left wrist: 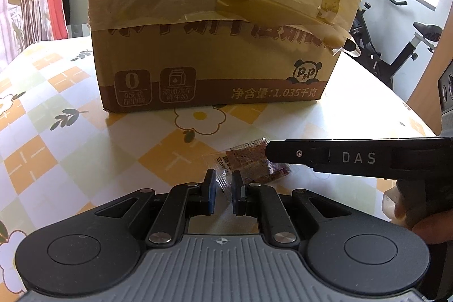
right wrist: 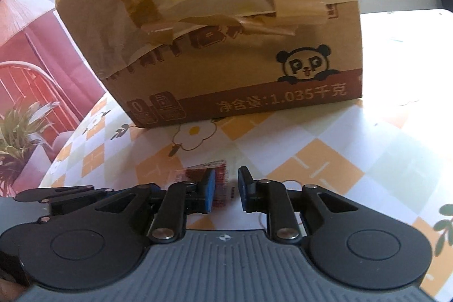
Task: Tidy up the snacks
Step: 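Lower the right tool onto the small brown clear packet and close it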
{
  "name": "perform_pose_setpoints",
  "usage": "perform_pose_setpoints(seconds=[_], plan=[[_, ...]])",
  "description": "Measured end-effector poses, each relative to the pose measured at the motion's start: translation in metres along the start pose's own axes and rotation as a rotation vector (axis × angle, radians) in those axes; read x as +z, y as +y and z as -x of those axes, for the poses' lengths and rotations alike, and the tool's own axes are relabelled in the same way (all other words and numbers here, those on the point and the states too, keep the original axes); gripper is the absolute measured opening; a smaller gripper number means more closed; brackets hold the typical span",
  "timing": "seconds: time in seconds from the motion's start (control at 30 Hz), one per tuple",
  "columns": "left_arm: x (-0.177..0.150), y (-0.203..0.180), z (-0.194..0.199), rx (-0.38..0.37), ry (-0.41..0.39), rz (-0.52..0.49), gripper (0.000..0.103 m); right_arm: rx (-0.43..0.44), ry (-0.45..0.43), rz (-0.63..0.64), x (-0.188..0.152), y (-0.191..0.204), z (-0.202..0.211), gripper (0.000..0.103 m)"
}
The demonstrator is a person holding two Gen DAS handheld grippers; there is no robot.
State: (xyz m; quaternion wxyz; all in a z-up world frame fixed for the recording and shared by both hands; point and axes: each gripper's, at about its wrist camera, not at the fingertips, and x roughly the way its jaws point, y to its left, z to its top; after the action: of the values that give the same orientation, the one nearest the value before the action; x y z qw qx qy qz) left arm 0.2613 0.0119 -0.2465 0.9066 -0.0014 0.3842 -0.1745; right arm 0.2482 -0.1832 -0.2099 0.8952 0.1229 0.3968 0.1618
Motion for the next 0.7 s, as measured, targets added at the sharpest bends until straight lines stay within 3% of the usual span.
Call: perform_pose_setpoints(seconds=[0.4,0.47,0.5,0.7], plan=[[-0.001,0.000,0.000,0.006,-0.003,0.002,0.012,0.051,-0.016,-0.033,0.001,0.000,0.007,0.021],[-0.001,0.000,0.001,0.006,-0.004,0.005,0.012,0.046,-0.002,-0.065,-0.002,-0.005,0.004,0.018],[-0.001,0.000,0.000,0.007,-0.004,0.005,0.012,0.054,0.012,-0.085,-0.003,-0.008,0.002,0.011],[0.000,0.002,0.001,-0.002,-0.005,0.032,0.012,0.039,-0.003,-0.055,-0.006,-0.004,0.003,0.008]])
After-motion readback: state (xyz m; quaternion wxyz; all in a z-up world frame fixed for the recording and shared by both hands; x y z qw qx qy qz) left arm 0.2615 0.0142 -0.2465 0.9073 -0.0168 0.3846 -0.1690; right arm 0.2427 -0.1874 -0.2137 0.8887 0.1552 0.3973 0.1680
